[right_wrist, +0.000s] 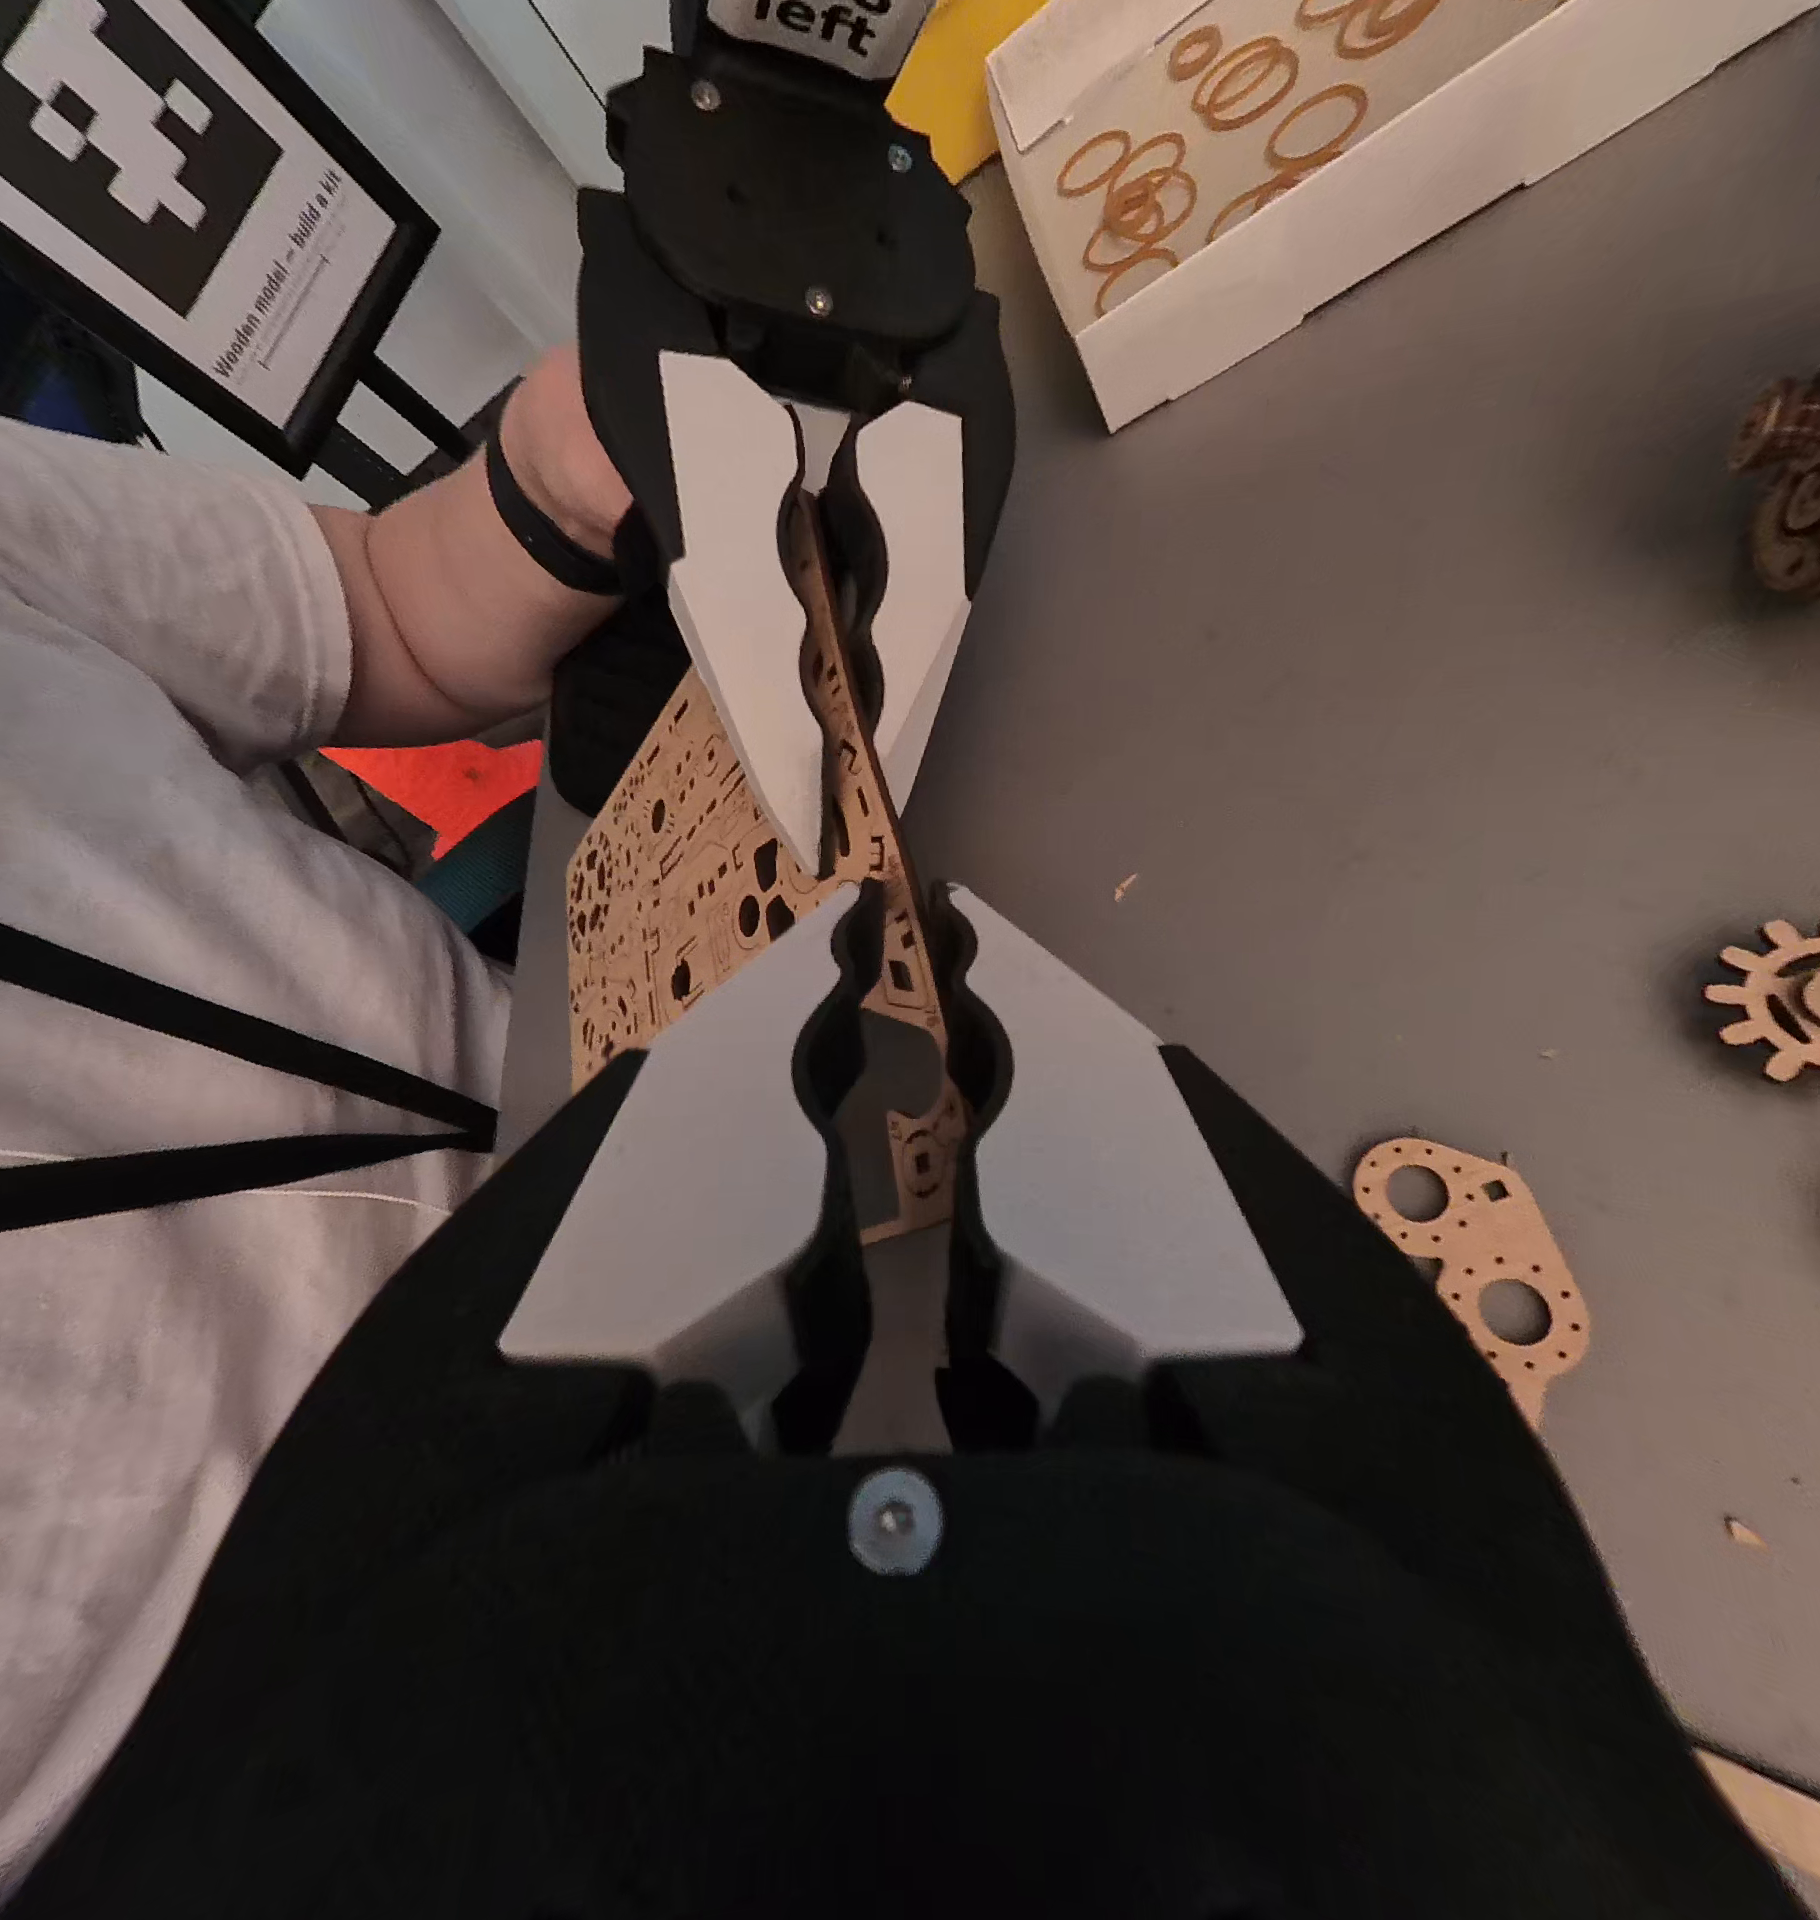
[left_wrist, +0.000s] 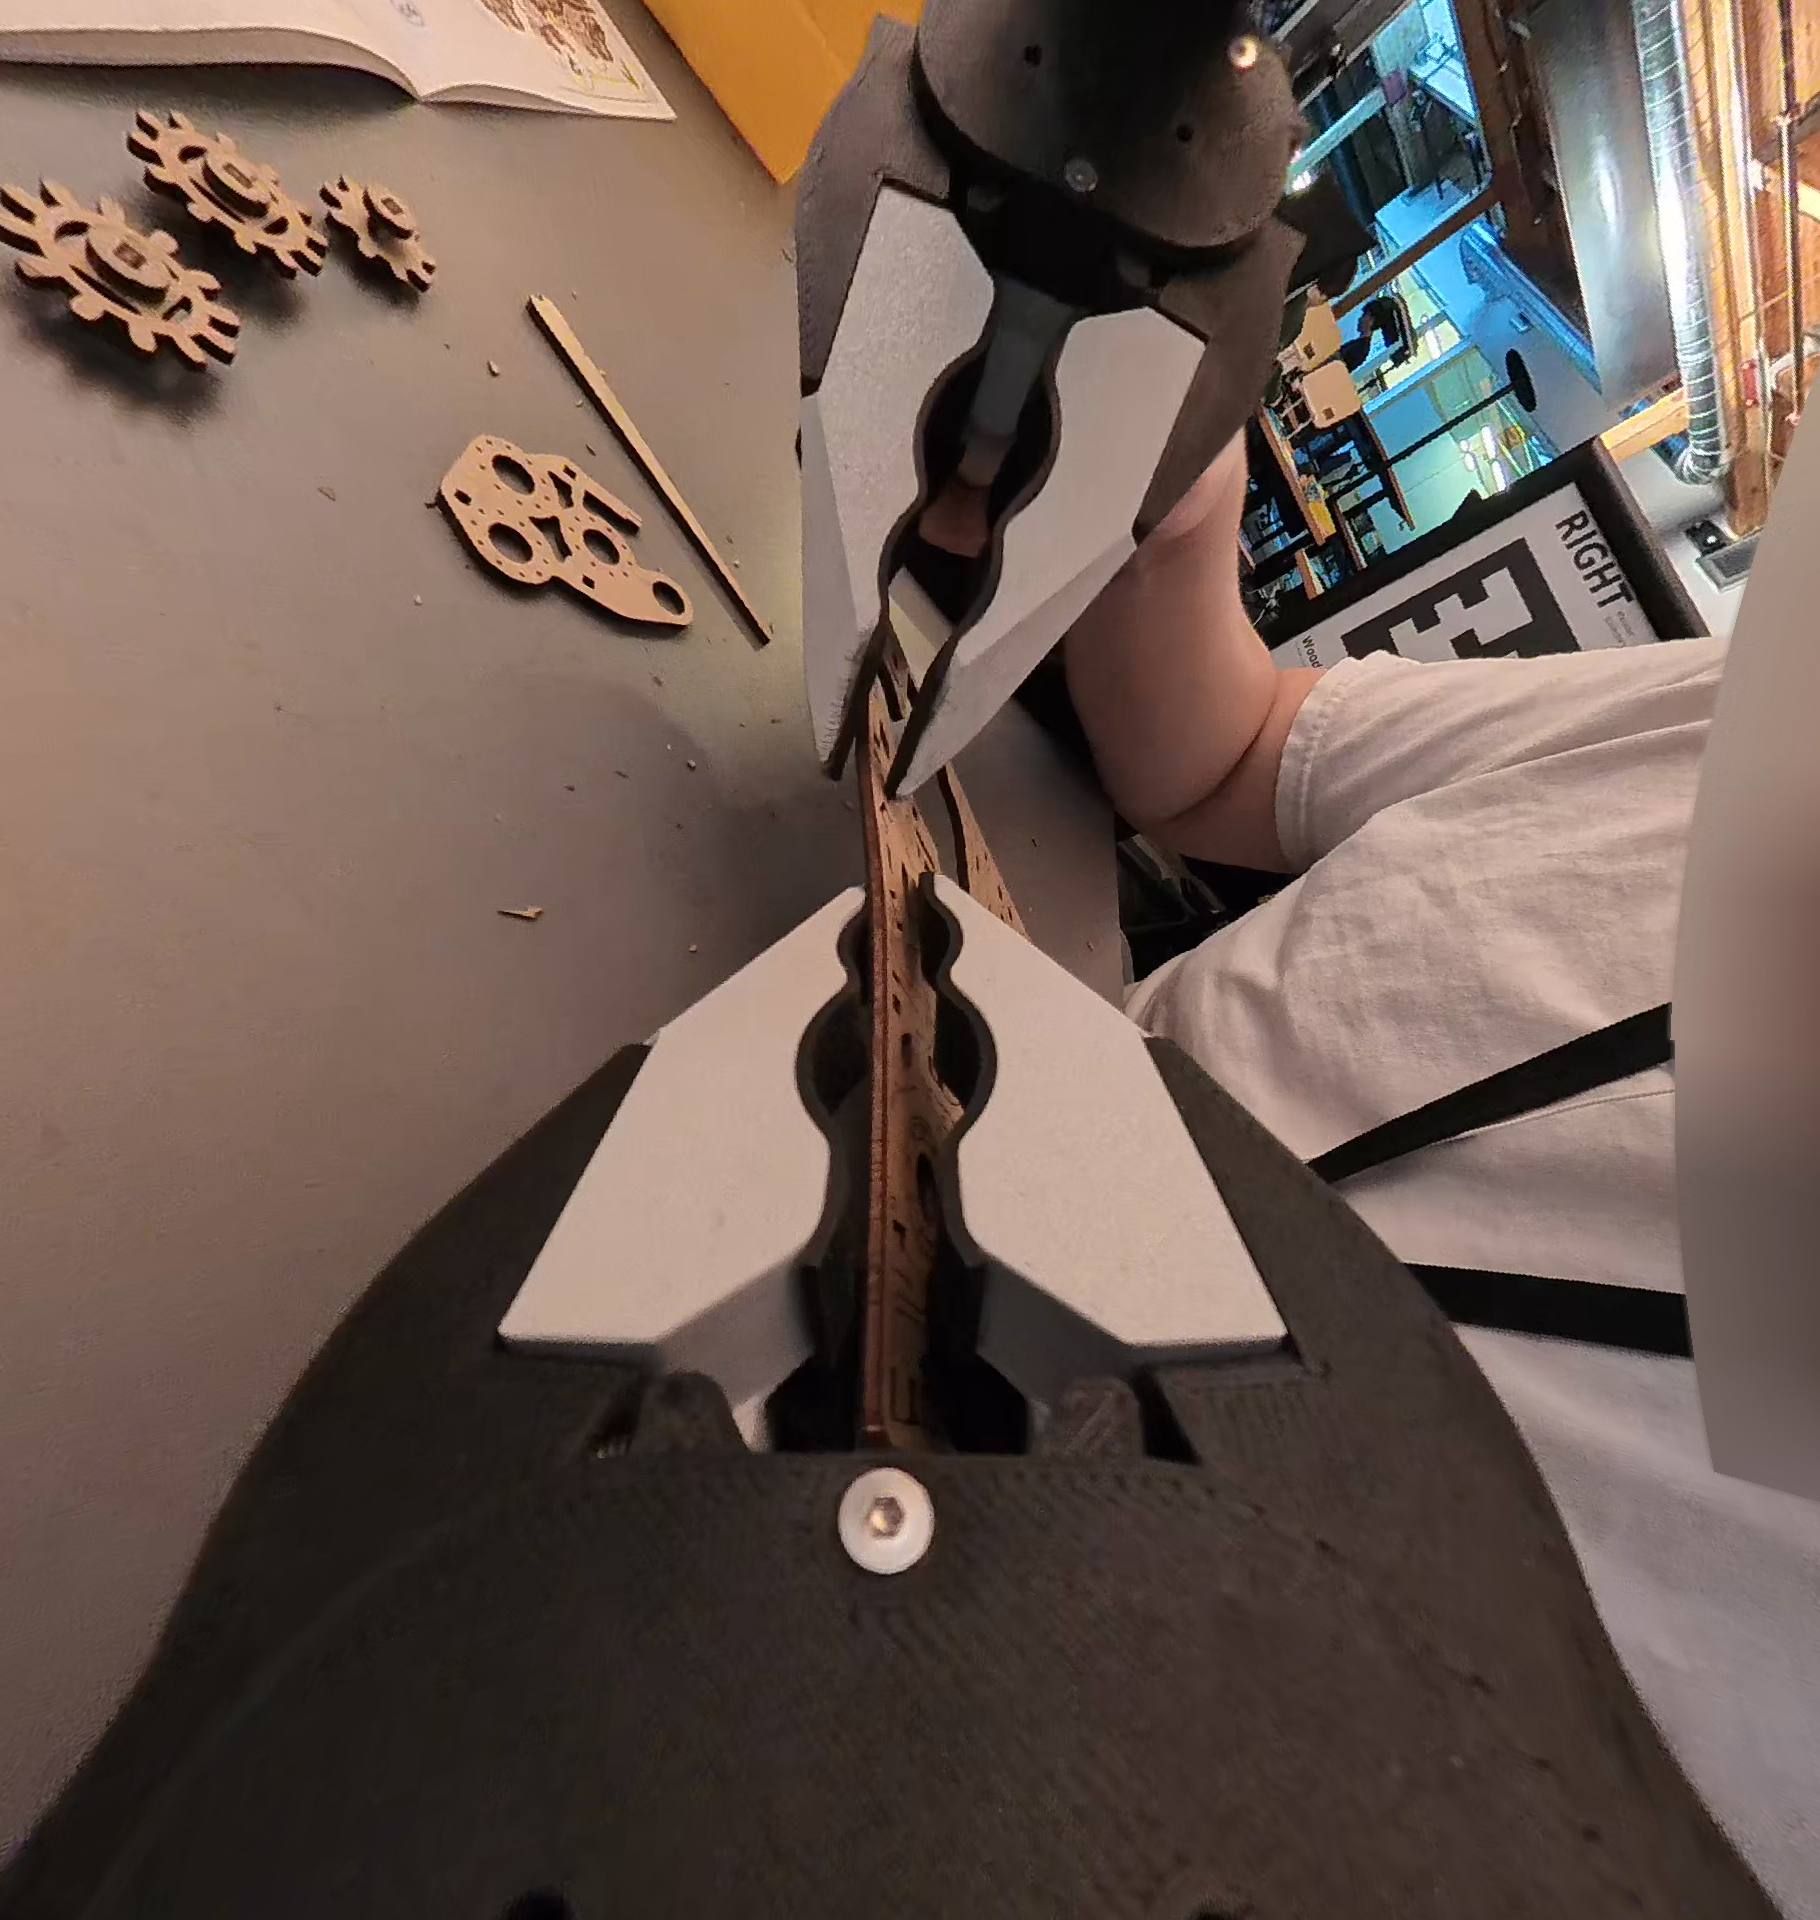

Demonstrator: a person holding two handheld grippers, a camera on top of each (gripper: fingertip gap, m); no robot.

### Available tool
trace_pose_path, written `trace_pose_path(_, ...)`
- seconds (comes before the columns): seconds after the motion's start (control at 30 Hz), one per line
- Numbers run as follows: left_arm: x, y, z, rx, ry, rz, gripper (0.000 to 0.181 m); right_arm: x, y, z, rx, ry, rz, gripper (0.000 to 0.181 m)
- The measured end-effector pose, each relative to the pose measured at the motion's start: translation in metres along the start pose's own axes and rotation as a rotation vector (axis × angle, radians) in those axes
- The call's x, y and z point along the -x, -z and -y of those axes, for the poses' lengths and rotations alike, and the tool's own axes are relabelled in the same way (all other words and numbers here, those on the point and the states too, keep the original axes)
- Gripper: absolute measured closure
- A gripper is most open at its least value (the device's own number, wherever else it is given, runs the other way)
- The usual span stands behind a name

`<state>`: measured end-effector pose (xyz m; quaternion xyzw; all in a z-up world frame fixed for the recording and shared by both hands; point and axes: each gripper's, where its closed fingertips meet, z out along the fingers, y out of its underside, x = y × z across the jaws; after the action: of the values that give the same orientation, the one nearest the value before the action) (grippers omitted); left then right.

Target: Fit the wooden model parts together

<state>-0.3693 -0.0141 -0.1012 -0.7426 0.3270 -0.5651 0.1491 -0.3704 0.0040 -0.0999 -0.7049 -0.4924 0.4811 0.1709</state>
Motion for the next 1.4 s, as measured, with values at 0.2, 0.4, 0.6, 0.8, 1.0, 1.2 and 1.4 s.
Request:
trace_pose_path(0.2,0.003,0.000,-0.001,0.007,0.007,0.032,0.177,-0.002,-0.002,-0.002,0.046,0.080,-0.061,0.173)
trace_pose_path(0.4,0.004,0.001,0.000,-0.002,0.009,0.037,0.177,-0.004,-0.003,0.001,0.047,0.146,-0.106,0.173)
trace_pose_path(0.6,0.000,0.004,0.001,-0.009,-0.012,-0.006,0.176,0.008,0.024,0.039,-0.243,0.103,0.004,0.173)
trace_pose_path(0.8,-0.002,0.001,0.000,0.004,-0.040,-0.011,0.175,0.003,0.018,0.014,0.019,0.060,-0.008,0.147)
trace_pose_path(1.0,-0.003,0.002,0.002,-0.002,-0.048,-0.009,0.175,0.004,0.004,0.004,0.326,-0.110,0.081,0.165)
trace_pose_path(1.2,0.002,0.004,0.001,0.003,-0.051,0.023,0.174,0.003,-0.006,-0.005,0.383,-0.120,0.114,0.170)
trace_pose_path(1.4,0.003,0.006,0.001,-0.001,-0.044,0.020,0.174,0.003,-0.007,-0.002,0.353,-0.157,0.167,0.172)
